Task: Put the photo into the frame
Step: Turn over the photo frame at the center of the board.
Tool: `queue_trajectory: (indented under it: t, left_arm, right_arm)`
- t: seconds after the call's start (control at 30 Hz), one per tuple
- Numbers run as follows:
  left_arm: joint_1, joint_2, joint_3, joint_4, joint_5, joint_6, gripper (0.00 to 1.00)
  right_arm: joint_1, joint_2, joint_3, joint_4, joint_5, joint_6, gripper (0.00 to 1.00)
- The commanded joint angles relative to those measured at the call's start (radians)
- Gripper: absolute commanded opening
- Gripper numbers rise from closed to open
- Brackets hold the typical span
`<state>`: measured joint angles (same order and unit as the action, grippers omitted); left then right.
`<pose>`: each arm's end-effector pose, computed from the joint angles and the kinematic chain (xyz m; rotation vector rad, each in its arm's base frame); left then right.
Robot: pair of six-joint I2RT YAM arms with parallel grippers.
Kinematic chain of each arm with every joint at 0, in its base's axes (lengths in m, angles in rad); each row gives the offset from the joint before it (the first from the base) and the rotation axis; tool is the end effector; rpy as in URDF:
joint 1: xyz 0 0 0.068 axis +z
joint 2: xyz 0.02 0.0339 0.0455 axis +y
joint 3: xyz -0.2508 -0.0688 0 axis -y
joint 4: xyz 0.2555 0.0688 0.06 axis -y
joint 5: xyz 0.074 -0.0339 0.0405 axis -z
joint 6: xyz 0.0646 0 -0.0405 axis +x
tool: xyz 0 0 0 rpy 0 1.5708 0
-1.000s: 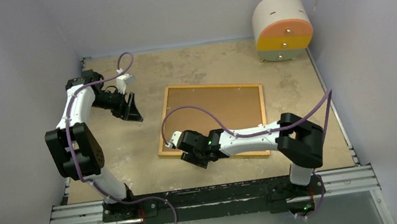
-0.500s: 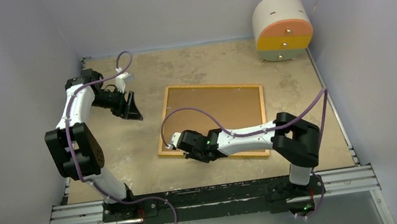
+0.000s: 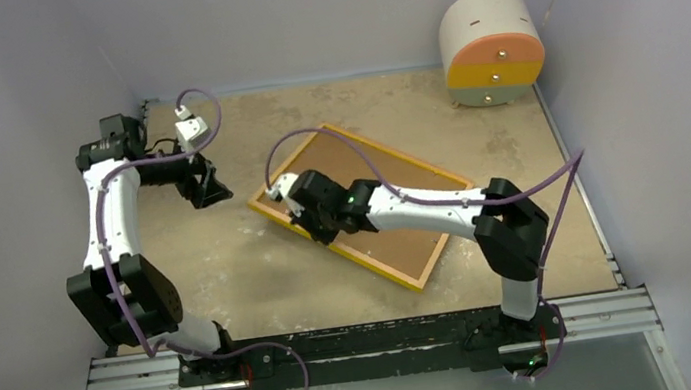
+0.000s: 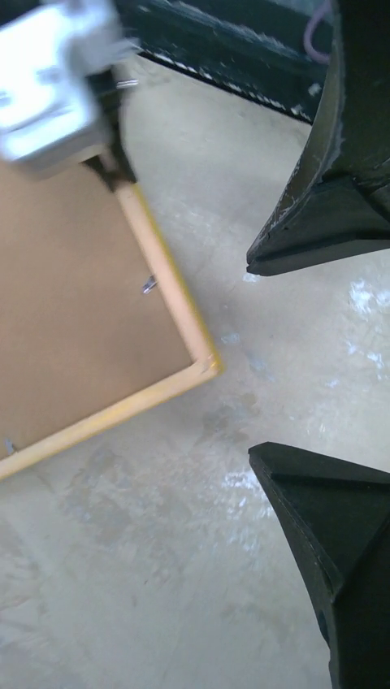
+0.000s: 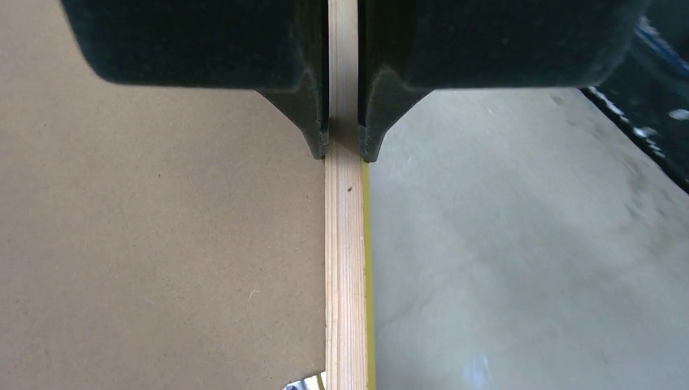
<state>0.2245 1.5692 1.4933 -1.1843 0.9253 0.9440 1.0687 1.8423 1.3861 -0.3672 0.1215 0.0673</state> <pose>0.3170 0.0195 0.2973 0.9695 2.0719 -0.7518 0.2172 0.3793 0.1951 -1.1118 2.1520 0.3866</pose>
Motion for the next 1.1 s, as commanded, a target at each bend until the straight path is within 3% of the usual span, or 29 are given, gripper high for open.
queue_trajectory:
  t: [0.0,0.23,0.33,0.57,0.67,0.83,1.03,1.07]
  left_arm:
    - [0.04,-0.063,-0.041,-0.208,0.126,0.554,0.83]
    - [0.038,-0.241,-0.168,-0.194,0.136,0.954,0.9]
    - [0.022,-0.352,-0.28,-0.011,0.147,0.972,0.9]
    - [-0.212,-0.53,-0.512,0.475,-0.07,0.836,0.87]
    - [-0.277,-0.524,-0.523,0.547,-0.139,0.834,0.85]
    - [-0.311,-0.463,-0.486,0.556,-0.249,0.843,0.76]
    - [-0.313,-0.408,-0.401,0.437,-0.282,0.848,0.52]
    - [-0.313,-0.404,-0.388,0.416,-0.275,0.847,0.48]
  right_arm:
    - [-0.057,-0.093,0.133,0.06,-0.117,0.081,0.0]
    - [-0.112,-0.081,0.283,-0.012,-0.27,0.134,0.0]
    - [-0.125,-0.076,0.328,-0.036,-0.325,0.147,0.0]
    - [-0.132,-0.055,0.409,-0.081,-0.416,0.166,0.0]
    - [-0.136,-0.054,0.425,-0.094,-0.435,0.171,0.0]
    - [-0.143,-0.057,0.451,-0.119,-0.438,0.173,0.0]
    - [-0.15,-0.05,0.491,-0.181,-0.389,0.151,0.0]
    - [-0.154,-0.051,0.502,-0.194,-0.382,0.143,0.07]
